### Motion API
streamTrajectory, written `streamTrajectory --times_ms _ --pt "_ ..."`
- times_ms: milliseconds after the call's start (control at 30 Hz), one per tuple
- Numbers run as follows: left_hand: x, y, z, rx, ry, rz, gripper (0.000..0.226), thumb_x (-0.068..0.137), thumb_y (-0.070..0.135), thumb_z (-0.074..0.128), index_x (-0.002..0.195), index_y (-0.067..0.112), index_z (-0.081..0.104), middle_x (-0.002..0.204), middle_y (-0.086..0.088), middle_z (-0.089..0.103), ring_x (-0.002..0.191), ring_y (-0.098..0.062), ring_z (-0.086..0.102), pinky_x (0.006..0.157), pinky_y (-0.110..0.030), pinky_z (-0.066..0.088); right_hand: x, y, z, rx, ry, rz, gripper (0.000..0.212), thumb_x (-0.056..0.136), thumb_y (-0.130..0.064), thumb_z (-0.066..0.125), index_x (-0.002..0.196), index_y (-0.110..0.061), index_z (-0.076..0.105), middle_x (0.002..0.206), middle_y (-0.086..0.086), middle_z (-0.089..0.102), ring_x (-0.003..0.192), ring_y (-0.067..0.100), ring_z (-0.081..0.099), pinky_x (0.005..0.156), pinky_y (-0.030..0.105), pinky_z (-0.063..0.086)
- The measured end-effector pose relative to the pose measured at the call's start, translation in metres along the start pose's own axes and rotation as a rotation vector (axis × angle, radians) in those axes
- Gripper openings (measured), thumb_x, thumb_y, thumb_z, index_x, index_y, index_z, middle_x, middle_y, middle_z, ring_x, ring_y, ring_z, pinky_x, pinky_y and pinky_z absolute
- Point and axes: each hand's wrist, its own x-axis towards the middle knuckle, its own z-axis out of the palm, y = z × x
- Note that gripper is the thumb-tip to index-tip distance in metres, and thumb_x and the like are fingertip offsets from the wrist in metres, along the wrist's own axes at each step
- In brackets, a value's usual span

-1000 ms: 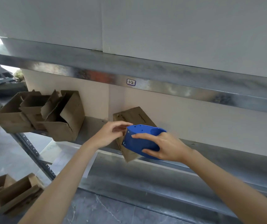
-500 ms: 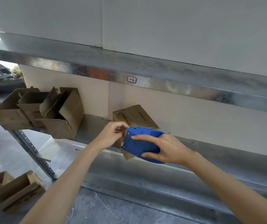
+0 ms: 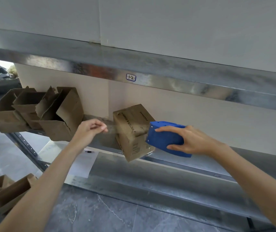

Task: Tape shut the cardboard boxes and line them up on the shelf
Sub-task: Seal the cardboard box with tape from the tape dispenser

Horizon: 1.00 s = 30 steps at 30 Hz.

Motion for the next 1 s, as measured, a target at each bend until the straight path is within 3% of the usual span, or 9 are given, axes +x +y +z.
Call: streamTrajectory --times_ms 100,167,233,300,467,833,1000 --pt "-0.008 -0.002 0.021 -0.003 -0.032 -0.044 0.009 0.096 0.018 0.063 0.090 0.018 0.070 0.086 0.005 0.076 0.085 -0.003 0.069 0.078 -0.019 0.043 -0.003 0.006 0.001 -0.013 0.004 0.029 0.060 0.090 -0.039 0.066 0.139 -0.052 0.036 0.086 -0.060 0.037 0.067 -0.010 0.051 0.049 0.010 0.026" --pt "-0.013 -0.001 0.035 -0.045 -0.030 -0.079 0.007 0.095 0.018 0.063 0.093 0.015 0.069 0.086 0.002 0.076 0.083 -0.004 0.070 0.075 -0.018 0.044 -0.006 0.012 0.003 -0.027 0.007 0.052 0.059 0.088 -0.040 0.067 0.138 -0.053 0.037 0.078 -0.056 0.040 0.058 0.000 0.052 0.050 0.012 0.026" --pt "-0.016 -0.001 0.043 -0.077 -0.007 -0.101 0.009 0.091 0.020 0.069 0.094 0.012 0.069 0.086 -0.001 0.075 0.084 -0.008 0.071 0.078 -0.019 0.048 -0.010 0.016 0.004 -0.044 0.004 0.070 0.059 0.088 -0.042 0.068 0.138 -0.053 0.039 0.073 -0.055 0.040 0.044 0.007 0.043 0.051 0.013 0.027" --pt "-0.019 0.001 0.051 -0.069 0.009 -0.101 0.012 0.089 0.019 0.072 0.094 0.009 0.069 0.086 -0.004 0.075 0.085 -0.012 0.071 0.084 -0.024 0.052 -0.013 0.018 0.006 -0.051 -0.003 0.075 0.058 0.087 -0.042 0.068 0.138 -0.052 0.041 0.071 -0.056 0.039 0.045 0.007 0.044 0.050 0.014 0.027" --pt "-0.021 0.000 0.064 -0.057 0.015 -0.098 0.010 0.088 0.013 0.073 0.092 0.006 0.068 0.086 -0.009 0.074 0.089 -0.022 0.071 0.091 -0.037 0.054 -0.016 0.024 0.008 -0.063 -0.024 0.087 0.059 0.087 -0.041 0.069 0.138 -0.051 0.041 0.069 -0.058 0.037 0.066 -0.015 0.050 0.049 0.015 0.026" --pt "-0.010 -0.019 0.087 0.036 0.076 -0.040 0.009 0.088 0.015 0.072 0.089 0.018 0.064 0.089 0.002 0.069 0.086 -0.006 0.065 0.071 -0.010 0.046 -0.021 0.032 0.017 -0.066 -0.050 0.147 0.060 0.087 -0.045 0.067 0.137 -0.057 0.037 0.066 -0.051 0.042 0.063 -0.010 0.051 0.049 0.013 0.024" --pt "-0.015 -0.028 0.101 -0.050 0.099 0.012 0.009 0.093 0.013 0.065 0.094 0.019 0.058 0.098 0.000 0.067 0.093 -0.012 0.065 0.080 -0.019 0.053 -0.018 0.033 0.021 -0.061 -0.055 0.147 0.061 0.088 -0.042 0.068 0.140 -0.053 0.037 0.071 -0.061 0.034 0.066 -0.016 0.050 0.048 0.012 0.024"
